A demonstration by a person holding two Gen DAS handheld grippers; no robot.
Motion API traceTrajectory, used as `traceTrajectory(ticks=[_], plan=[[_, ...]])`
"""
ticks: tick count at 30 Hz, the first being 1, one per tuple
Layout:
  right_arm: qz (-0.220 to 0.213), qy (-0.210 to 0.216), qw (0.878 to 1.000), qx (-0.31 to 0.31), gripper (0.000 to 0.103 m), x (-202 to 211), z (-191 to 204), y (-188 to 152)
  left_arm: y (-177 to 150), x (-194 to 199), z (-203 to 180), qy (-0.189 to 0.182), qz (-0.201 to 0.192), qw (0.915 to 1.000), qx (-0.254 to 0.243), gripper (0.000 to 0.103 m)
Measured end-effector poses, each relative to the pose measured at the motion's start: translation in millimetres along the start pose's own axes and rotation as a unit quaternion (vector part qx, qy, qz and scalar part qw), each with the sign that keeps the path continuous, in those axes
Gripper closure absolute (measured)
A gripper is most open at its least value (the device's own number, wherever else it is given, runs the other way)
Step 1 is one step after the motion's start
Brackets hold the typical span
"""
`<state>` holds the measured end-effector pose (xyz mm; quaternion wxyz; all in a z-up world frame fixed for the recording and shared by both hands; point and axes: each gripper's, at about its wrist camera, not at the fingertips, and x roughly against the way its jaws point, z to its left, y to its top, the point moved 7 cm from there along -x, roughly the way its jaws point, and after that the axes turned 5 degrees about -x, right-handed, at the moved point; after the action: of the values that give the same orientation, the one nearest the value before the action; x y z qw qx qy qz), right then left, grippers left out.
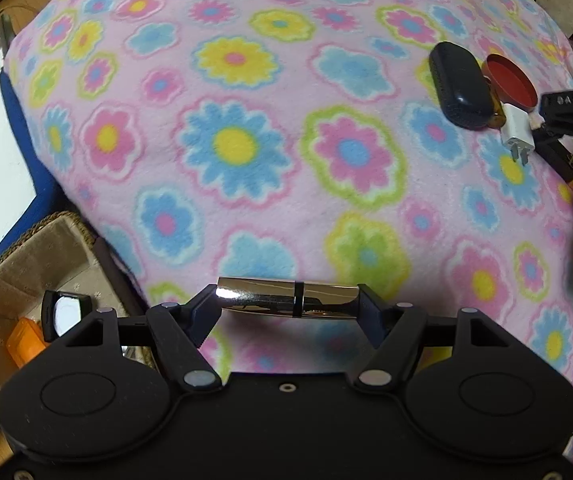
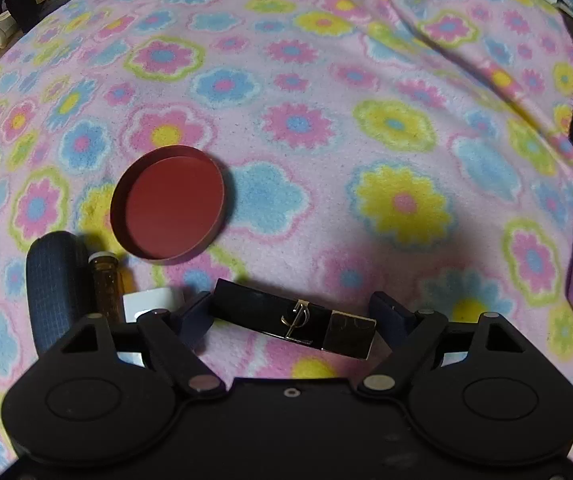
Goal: Organize rigid objects
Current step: 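Carry both lipsticks into the woven basket and open both tools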
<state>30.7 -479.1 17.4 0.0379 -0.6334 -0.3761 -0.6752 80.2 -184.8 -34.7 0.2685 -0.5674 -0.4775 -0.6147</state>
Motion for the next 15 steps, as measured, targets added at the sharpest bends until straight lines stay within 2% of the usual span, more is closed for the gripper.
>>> traceTrajectory(ticks=[7,12,15], plan=[[-0.011,0.034,0.999,0.025,0.019,32.0,1.1,-27.0,-14.8,11.7,36.7,0.026,-0.005,0.9991,0.033,0.036],[-0.029,0.084,0.991,0.097,0.019,73.9,39.5,-60.9,-29.2,26.3,74.6,0.047,-0.010,0.9959,0.077,0.036],[-0.027,0.126,0.980,0.154,0.019,100.4,76.8,-89.6,-39.6,41.4,100.8,0.061,-0.022,0.9919,0.109,0.036]])
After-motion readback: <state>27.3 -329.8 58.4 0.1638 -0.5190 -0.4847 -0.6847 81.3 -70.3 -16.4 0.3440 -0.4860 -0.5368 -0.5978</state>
